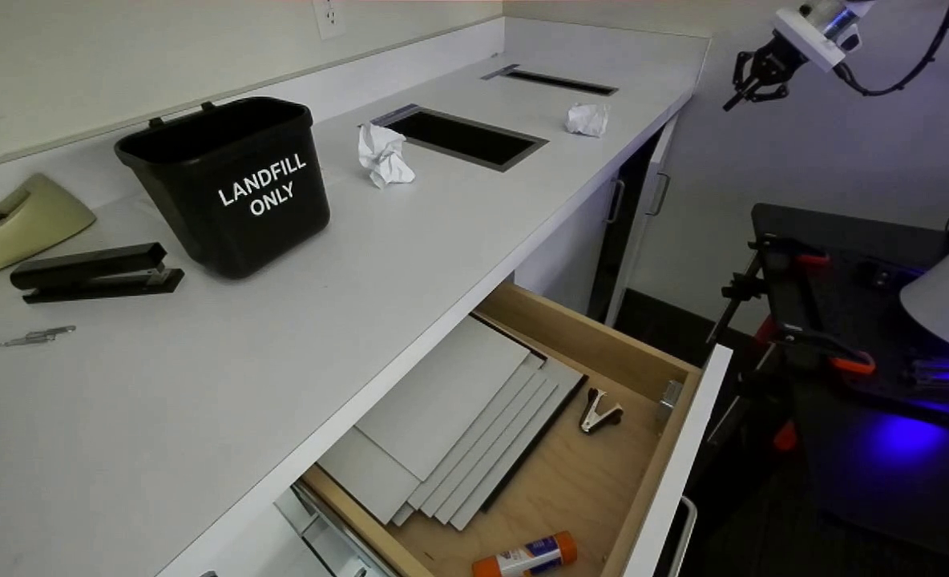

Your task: Close the open cabinet door on the far right

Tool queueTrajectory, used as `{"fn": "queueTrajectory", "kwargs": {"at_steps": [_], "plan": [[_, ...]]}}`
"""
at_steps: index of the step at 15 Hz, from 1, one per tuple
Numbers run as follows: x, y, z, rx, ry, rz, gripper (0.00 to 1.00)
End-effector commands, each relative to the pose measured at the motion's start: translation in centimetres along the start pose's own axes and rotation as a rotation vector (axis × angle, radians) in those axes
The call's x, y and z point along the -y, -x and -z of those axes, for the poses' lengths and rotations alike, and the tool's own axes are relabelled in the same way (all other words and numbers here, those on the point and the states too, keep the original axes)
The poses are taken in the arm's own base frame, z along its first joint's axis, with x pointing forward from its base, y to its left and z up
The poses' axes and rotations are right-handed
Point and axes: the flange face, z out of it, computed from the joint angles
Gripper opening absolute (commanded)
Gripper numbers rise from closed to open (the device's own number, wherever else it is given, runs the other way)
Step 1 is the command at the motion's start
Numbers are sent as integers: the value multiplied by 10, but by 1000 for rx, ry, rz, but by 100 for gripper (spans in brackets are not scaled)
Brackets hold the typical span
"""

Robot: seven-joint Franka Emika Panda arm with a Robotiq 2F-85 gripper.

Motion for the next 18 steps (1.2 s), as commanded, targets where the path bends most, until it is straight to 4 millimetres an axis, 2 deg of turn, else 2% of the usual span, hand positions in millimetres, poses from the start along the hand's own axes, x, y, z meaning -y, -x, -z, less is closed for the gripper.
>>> {"fn": "queueTrajectory", "kwargs": {"at_steps": [1, 6, 12, 18], "plan": [[-10, 23, 38, -51, -26, 49, 0], [-12, 37, 56, -75, -42, 93, 0], [-9, 49, 60, -87, -44, 108, 0], [-11, 51, 63, -89, -49, 118, 0]]}}
